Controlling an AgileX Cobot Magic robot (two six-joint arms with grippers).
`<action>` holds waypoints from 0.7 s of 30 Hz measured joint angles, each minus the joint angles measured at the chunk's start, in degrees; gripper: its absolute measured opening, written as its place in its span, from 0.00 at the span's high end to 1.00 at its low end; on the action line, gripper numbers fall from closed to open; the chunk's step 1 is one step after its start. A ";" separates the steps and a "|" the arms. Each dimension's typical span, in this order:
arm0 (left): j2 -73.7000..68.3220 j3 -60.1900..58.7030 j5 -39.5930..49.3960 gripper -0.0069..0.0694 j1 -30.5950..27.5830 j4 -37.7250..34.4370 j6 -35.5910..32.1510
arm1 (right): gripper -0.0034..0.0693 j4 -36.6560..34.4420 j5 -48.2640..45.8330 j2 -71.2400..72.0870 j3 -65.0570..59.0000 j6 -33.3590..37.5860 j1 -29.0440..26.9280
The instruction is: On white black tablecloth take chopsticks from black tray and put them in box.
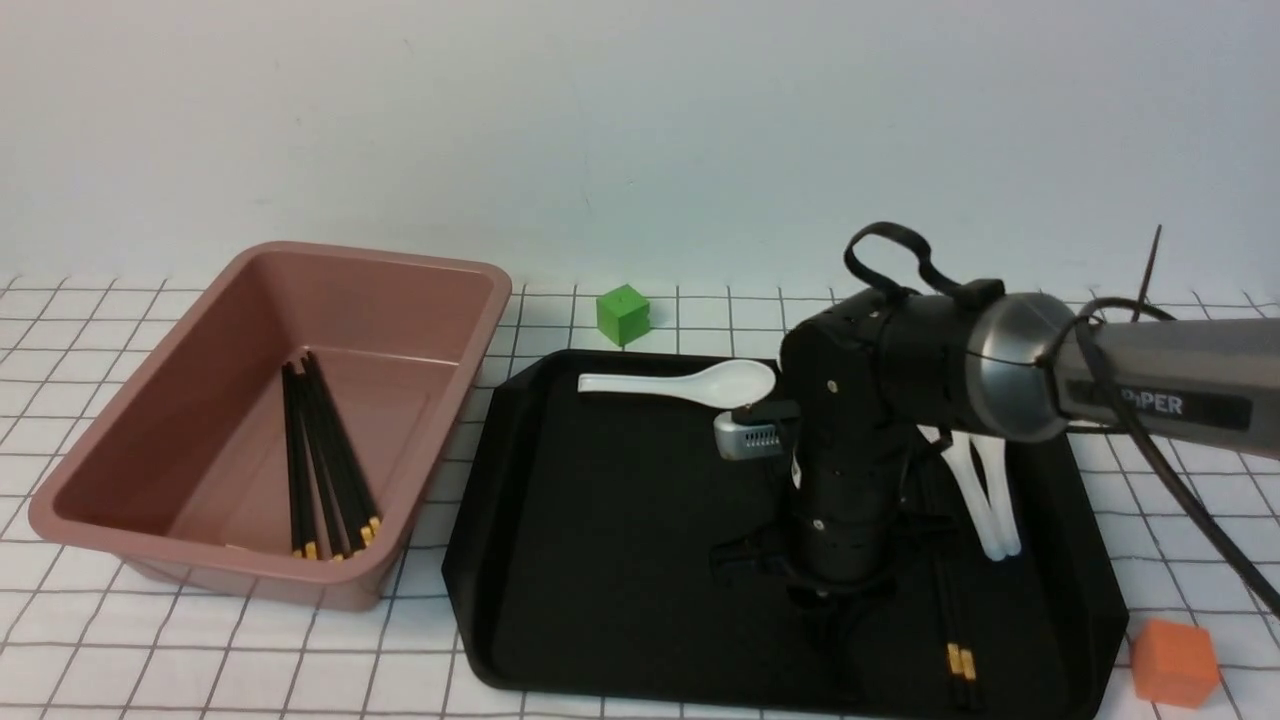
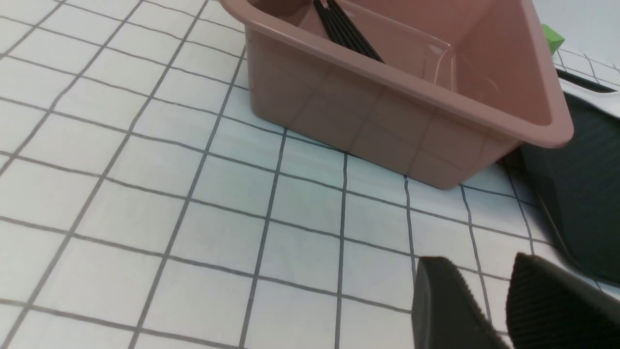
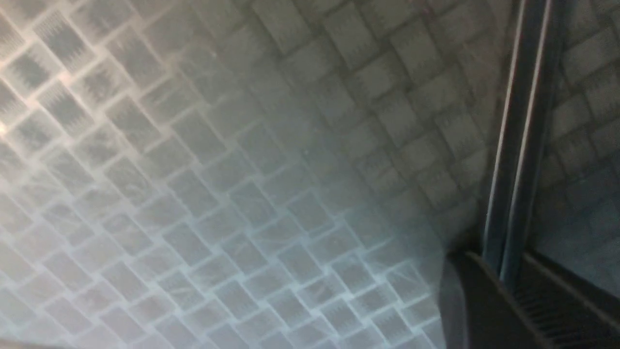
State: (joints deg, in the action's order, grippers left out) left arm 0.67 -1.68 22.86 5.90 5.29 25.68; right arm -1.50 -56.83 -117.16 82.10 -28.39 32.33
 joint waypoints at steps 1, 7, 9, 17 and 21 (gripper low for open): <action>0.00 0.00 0.00 0.62 0.00 0.00 0.00 | 0.80 -0.91 -1.78 1.43 0.75 0.87 0.34; 0.00 0.00 0.00 0.62 0.00 0.00 0.00 | 0.80 -10.90 -2.44 6.96 13.51 8.07 3.46; 0.00 0.00 0.00 0.62 0.00 0.00 0.00 | 0.80 -14.70 0.08 5.41 18.18 10.51 4.57; 0.00 0.00 0.00 0.61 0.00 0.00 0.00 | 0.80 -24.26 14.02 -11.62 36.90 14.18 9.70; 0.00 0.00 0.00 0.61 0.00 0.00 0.00 | 0.73 -24.87 18.07 -21.83 46.59 14.29 11.32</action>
State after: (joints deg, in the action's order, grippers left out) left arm 0.67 -1.68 22.86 5.90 5.29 25.68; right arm -26.36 -38.77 -138.99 128.68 -14.10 43.65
